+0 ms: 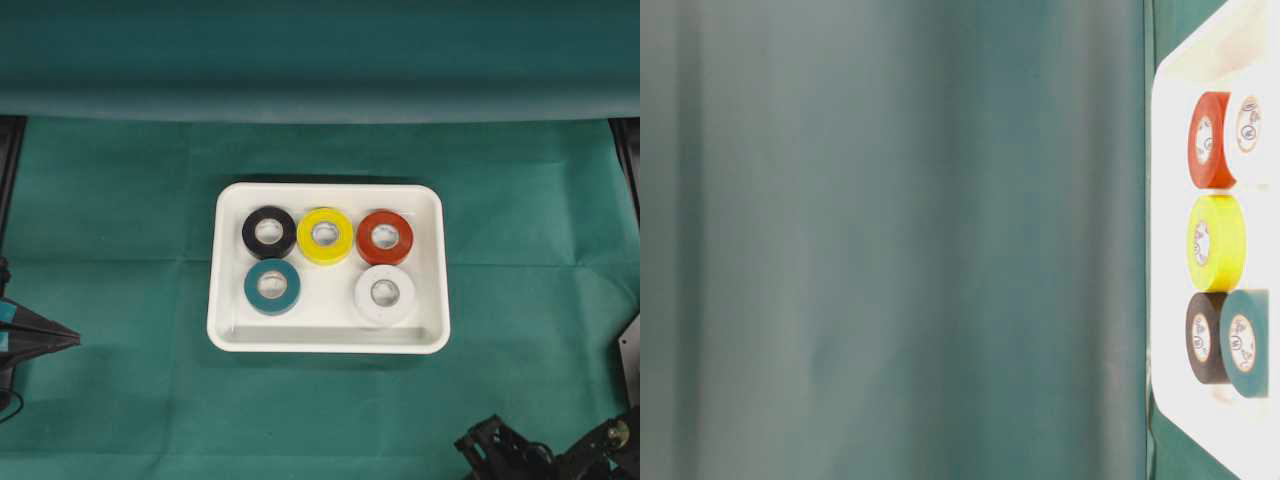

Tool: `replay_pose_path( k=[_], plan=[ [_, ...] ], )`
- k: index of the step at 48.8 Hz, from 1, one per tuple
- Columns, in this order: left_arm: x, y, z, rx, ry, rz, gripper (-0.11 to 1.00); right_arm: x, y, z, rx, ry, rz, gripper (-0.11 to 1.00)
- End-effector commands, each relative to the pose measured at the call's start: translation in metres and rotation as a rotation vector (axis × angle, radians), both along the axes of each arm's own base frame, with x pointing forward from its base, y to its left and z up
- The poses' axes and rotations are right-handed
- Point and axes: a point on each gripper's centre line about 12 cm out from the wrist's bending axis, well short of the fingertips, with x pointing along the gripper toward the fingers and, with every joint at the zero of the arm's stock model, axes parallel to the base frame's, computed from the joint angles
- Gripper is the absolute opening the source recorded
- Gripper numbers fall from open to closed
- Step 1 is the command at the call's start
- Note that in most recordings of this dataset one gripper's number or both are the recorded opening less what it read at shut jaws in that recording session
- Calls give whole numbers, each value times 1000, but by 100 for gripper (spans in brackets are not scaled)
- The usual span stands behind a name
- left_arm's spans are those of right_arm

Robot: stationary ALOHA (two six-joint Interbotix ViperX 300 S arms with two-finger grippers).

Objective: Put the tape into the white case with the right arm.
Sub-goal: 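Move the right gripper down to the blue tape roll and grasp it, then carry the blue tape roll into the tray beside the teal roll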

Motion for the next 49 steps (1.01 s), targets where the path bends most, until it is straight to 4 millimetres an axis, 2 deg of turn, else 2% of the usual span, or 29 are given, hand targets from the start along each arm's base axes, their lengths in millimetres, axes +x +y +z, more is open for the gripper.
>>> replay_pose_path(
  k=[1,13,38,49],
  plan=[
    [1,0,5,1,-14,0,0,6,4,11,11,-29,-5,2],
    [1,0,5,-1,-12,0,0,28,13,16,13,-45,-10,2],
    [1,0,5,-1,-14,0,0,113,40,18,-35,-77,-61,2],
    [1,0,5,-1,-12,0,0,125,24,17,-75,-59,-125,2]
  ],
)
